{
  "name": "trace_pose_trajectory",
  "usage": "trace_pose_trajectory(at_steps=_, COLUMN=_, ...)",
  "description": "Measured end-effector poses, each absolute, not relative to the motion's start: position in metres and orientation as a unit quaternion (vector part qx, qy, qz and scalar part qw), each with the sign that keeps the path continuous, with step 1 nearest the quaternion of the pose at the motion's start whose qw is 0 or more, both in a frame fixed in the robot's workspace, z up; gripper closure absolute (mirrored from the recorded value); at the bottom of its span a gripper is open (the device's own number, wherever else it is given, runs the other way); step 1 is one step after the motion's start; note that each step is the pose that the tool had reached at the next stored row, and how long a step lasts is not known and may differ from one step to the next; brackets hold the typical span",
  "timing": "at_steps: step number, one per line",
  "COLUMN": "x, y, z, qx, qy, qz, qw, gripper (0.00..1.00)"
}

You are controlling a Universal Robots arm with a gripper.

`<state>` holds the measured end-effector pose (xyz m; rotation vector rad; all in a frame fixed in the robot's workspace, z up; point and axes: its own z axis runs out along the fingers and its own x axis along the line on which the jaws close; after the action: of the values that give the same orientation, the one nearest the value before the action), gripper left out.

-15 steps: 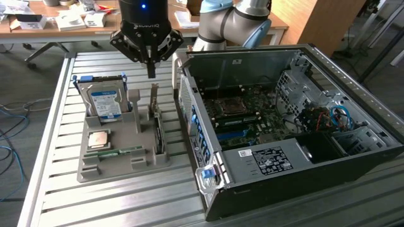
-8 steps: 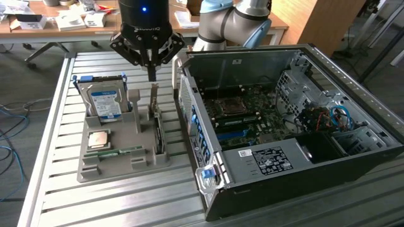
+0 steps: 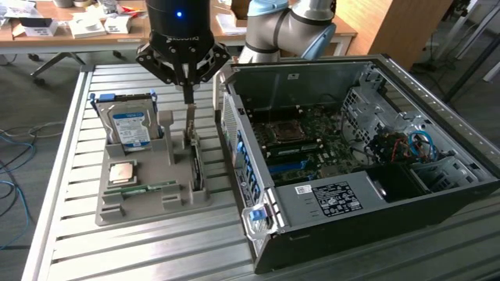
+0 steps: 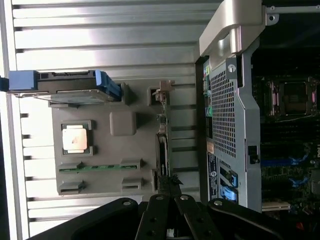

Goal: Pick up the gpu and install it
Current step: 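Reach for the gpu, then pick up the gpu and move the gpu toward the slot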

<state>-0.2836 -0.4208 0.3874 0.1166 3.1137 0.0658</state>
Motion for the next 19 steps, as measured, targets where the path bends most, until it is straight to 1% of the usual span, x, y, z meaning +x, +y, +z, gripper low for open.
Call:
trace_pose_trajectory(at_steps=5, x=-0.2838, y=-0.4254, z=0.3872, qx=0.037, qy=0.999, qz=0.021, qw=0.013, gripper=0.89)
trace_pose_trajectory(at_steps=19, x=-0.2838, y=-0.4255, z=0.3872, qx=0.037, qy=0.999, qz=0.021, qw=0.013, gripper=0.89)
